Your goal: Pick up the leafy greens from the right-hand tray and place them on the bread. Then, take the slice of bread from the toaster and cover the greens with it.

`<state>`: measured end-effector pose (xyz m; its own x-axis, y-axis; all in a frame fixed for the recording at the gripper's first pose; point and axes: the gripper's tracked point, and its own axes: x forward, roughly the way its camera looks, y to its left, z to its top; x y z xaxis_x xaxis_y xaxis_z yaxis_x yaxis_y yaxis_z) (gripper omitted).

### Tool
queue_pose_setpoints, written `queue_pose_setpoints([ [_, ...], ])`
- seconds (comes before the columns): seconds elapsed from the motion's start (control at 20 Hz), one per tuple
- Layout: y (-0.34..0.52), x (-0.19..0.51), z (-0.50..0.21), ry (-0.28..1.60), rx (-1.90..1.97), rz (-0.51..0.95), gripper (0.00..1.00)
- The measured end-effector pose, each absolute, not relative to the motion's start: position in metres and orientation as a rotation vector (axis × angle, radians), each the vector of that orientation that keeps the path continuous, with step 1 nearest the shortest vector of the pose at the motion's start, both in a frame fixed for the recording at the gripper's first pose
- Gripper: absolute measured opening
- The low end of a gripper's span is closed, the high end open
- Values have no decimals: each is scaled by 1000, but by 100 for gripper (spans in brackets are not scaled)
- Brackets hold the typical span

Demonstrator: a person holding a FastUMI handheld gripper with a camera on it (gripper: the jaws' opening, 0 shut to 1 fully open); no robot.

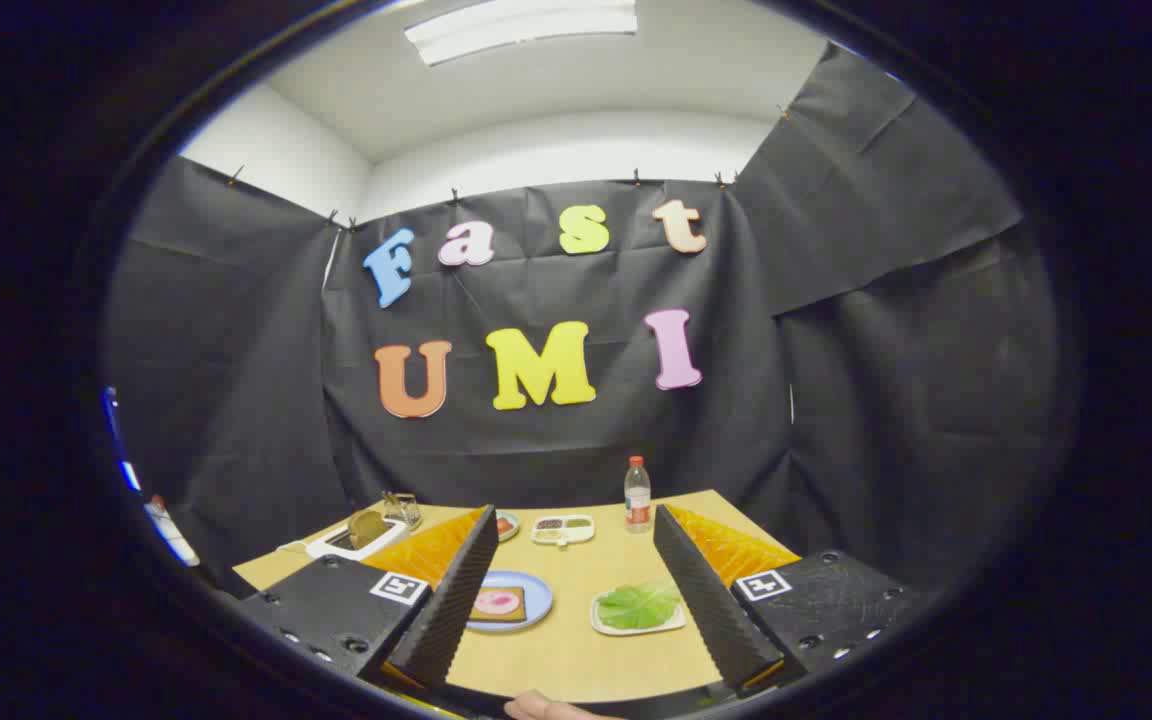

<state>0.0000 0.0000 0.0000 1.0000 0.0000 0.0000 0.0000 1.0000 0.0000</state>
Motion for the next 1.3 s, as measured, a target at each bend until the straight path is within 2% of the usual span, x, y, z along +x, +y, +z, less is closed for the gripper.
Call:
queue_pose_setpoints([
  [0.85, 36, 17, -31, 61, -41, 59, 95],
  [1.3, 6, 85, -86, 176, -65, -16, 95],
])
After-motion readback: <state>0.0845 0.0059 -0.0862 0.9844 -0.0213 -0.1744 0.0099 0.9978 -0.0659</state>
